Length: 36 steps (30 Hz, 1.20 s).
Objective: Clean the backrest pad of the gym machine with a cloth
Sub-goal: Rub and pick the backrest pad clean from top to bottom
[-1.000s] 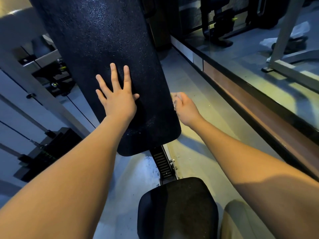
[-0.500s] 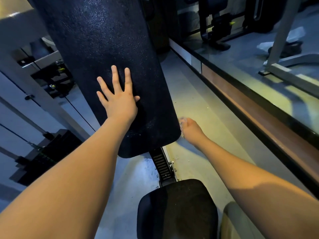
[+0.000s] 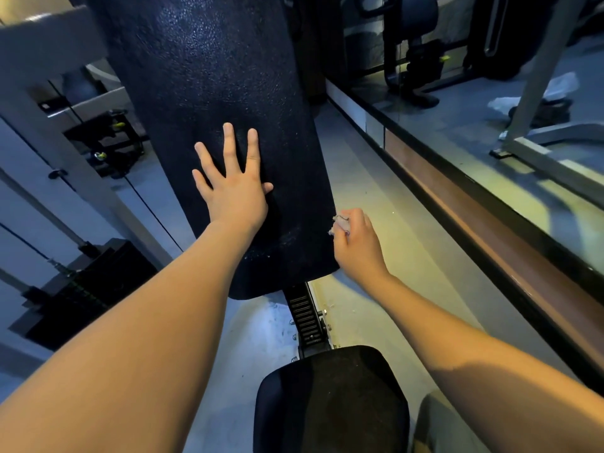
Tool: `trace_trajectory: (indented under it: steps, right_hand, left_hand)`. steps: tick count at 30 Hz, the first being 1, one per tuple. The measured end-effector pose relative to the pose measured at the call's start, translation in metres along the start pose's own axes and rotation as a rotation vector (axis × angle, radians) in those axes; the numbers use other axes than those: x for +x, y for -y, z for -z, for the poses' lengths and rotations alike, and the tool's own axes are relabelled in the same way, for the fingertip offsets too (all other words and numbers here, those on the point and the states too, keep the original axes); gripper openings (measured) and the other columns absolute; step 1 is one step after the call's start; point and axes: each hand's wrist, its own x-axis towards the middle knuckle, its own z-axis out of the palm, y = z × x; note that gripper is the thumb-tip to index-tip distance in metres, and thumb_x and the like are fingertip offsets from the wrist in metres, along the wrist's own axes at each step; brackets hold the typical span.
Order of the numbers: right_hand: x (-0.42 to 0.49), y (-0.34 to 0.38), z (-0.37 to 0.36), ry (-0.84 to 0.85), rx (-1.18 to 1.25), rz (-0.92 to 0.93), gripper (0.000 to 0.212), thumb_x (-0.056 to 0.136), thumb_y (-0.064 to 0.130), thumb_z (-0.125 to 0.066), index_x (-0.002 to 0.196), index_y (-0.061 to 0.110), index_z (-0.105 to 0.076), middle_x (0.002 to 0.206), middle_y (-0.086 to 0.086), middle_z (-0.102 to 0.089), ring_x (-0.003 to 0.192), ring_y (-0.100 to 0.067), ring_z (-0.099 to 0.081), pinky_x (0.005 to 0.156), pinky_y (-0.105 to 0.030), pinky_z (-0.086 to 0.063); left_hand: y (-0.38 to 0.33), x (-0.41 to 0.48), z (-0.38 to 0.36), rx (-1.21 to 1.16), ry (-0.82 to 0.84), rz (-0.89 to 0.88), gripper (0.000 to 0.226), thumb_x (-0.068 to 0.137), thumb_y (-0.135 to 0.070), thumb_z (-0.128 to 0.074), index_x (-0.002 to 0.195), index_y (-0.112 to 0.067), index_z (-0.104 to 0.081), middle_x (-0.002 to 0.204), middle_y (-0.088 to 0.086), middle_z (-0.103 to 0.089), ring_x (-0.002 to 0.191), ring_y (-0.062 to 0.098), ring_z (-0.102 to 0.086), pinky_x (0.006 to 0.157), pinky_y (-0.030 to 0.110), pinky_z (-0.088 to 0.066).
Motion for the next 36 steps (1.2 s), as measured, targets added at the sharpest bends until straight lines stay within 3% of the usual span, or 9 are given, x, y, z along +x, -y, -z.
trace_trajectory:
  steps: [6, 9, 12, 17, 21, 23, 26, 30, 36]
  right_hand:
    - [0.054, 0.039, 0.003, -0.146, -0.08, 0.196, 0.028, 0.096, 0.007, -0.054, 0.123, 0.013, -0.054, 0.114, -0.004, -0.051, 0.095, -0.018, -0.049, 0.081, -0.028, -0.044]
    - [0.01, 0.012, -0.007, 0.056, -0.24, 0.397, 0.025, 0.088, -0.004, -0.05, 0.106, 0.013, -0.049, 0.098, -0.002, -0.048, 0.083, -0.023, -0.043, 0.074, -0.041, -0.046]
    - [-0.004, 0.003, -0.003, 0.197, -0.385, 0.561, 0.035, 0.082, -0.005, -0.056, 0.113, 0.011, -0.052, 0.105, -0.006, -0.051, 0.085, -0.025, -0.045, 0.074, -0.041, -0.048]
    - [0.065, 0.056, 0.006, -0.061, -0.397, 0.436, 0.036, 0.086, 0.0, -0.055, 0.12, 0.01, -0.053, 0.108, -0.01, -0.048, 0.095, -0.031, -0.046, 0.07, -0.046, -0.048]
    - [0.021, 0.039, -0.006, 0.02, -0.415, 0.462, 0.054, 0.087, 0.03, -0.061, 0.135, 0.007, -0.051, 0.121, -0.013, -0.047, 0.1, -0.032, -0.047, 0.08, -0.04, -0.051]
    - [0.02, 0.039, -0.004, -0.009, -0.33, 0.46, 0.044, 0.095, 0.038, -0.056, 0.128, 0.008, -0.055, 0.116, -0.011, -0.047, 0.098, -0.032, -0.051, 0.08, -0.037, -0.05]
    - [0.049, 0.058, 0.005, -0.086, -0.274, 0.473, 0.024, 0.105, 0.026, -0.048, 0.123, 0.011, -0.055, 0.11, -0.008, -0.048, 0.096, -0.028, -0.052, 0.083, -0.043, -0.05]
    - [0.056, 0.056, -0.001, -0.103, -0.283, 0.436, 0.033, 0.101, 0.017, -0.056, 0.132, 0.008, -0.051, 0.114, -0.012, -0.053, 0.103, -0.029, -0.052, 0.087, -0.039, -0.048]
    - [-0.003, 0.008, -0.005, 0.189, -0.488, 0.71, 0.028, 0.089, 0.005, -0.06, 0.116, 0.009, -0.06, 0.11, -0.007, -0.057, 0.086, -0.026, -0.052, 0.068, -0.036, -0.052]
  left_hand:
    - [0.002, 0.0, 0.001, 0.003, -0.005, -0.007, 0.088, 0.102, -0.043, -0.051, 0.155, -0.041, 0.02, 0.162, -0.004, 0.033, 0.148, 0.045, 0.023, 0.119, 0.066, -0.001]
    - [0.003, 0.0, -0.002, 0.004, -0.02, -0.006, 0.089, 0.102, -0.043, -0.05, 0.154, -0.042, 0.022, 0.162, -0.005, 0.034, 0.148, 0.045, 0.024, 0.119, 0.065, -0.002]
    - [0.004, 0.001, -0.004, -0.003, -0.035, -0.007, 0.089, 0.102, -0.043, -0.051, 0.154, -0.042, 0.022, 0.162, -0.005, 0.033, 0.148, 0.044, 0.023, 0.119, 0.065, -0.002]
    - [0.007, 0.0, -0.002, 0.005, -0.04, -0.015, 0.089, 0.101, -0.047, -0.051, 0.154, -0.043, 0.02, 0.163, -0.005, 0.03, 0.149, 0.044, 0.021, 0.119, 0.064, -0.004]
    - [0.009, 0.001, -0.004, 0.007, -0.046, -0.022, 0.088, 0.101, -0.048, -0.05, 0.154, -0.044, 0.02, 0.163, -0.005, 0.03, 0.149, 0.044, 0.02, 0.119, 0.064, -0.004]
    - [0.009, 0.002, -0.005, 0.013, -0.056, -0.018, 0.089, 0.101, -0.048, -0.05, 0.154, -0.043, 0.02, 0.163, -0.005, 0.03, 0.149, 0.044, 0.02, 0.119, 0.064, -0.004]
    - [0.008, 0.0, -0.006, 0.016, -0.057, -0.015, 0.089, 0.101, -0.047, -0.051, 0.155, -0.043, 0.02, 0.164, -0.005, 0.029, 0.149, 0.044, 0.02, 0.119, 0.064, -0.004]
    - [0.009, 0.0, -0.004, 0.009, -0.048, -0.015, 0.089, 0.101, -0.048, -0.051, 0.154, -0.043, 0.019, 0.164, -0.005, 0.029, 0.149, 0.043, 0.021, 0.119, 0.064, -0.004]
    - [0.008, 0.0, -0.005, -0.002, -0.066, -0.024, 0.086, 0.102, -0.046, -0.05, 0.155, -0.043, 0.017, 0.165, -0.004, 0.027, 0.149, 0.043, 0.021, 0.119, 0.064, -0.002]
